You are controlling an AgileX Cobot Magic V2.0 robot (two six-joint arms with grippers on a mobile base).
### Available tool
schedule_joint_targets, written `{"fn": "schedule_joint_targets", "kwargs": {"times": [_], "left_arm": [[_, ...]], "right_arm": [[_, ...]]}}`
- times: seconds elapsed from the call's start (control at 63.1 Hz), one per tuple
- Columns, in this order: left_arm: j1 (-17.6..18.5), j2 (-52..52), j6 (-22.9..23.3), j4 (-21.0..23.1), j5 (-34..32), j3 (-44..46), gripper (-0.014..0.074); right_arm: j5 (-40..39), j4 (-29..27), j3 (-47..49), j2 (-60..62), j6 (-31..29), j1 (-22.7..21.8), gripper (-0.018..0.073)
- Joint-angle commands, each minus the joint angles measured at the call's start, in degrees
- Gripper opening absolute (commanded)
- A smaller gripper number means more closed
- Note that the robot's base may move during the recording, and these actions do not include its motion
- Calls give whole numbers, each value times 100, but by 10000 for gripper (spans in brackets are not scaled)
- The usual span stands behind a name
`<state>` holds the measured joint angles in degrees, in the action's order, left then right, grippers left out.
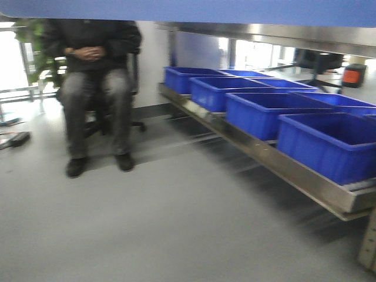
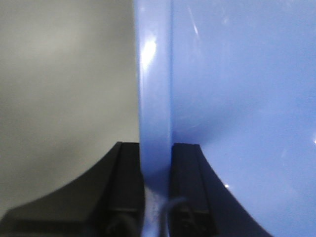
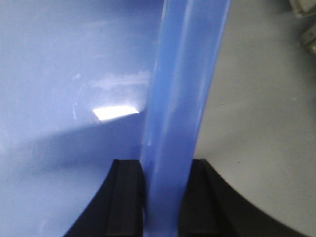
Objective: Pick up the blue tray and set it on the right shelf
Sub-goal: 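Drive up to the shelf rack holding the tray with both grippers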
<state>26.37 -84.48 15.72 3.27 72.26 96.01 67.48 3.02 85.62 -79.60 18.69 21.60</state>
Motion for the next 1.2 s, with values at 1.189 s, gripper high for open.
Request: {"fn": "schedule_joint_targets", "kwargs": {"times": [1.189], "left_arm": [[22,239,-117,1,435,154,-48]], "right_arm": [[-140,315,173,190,-177,-40,57]]}}
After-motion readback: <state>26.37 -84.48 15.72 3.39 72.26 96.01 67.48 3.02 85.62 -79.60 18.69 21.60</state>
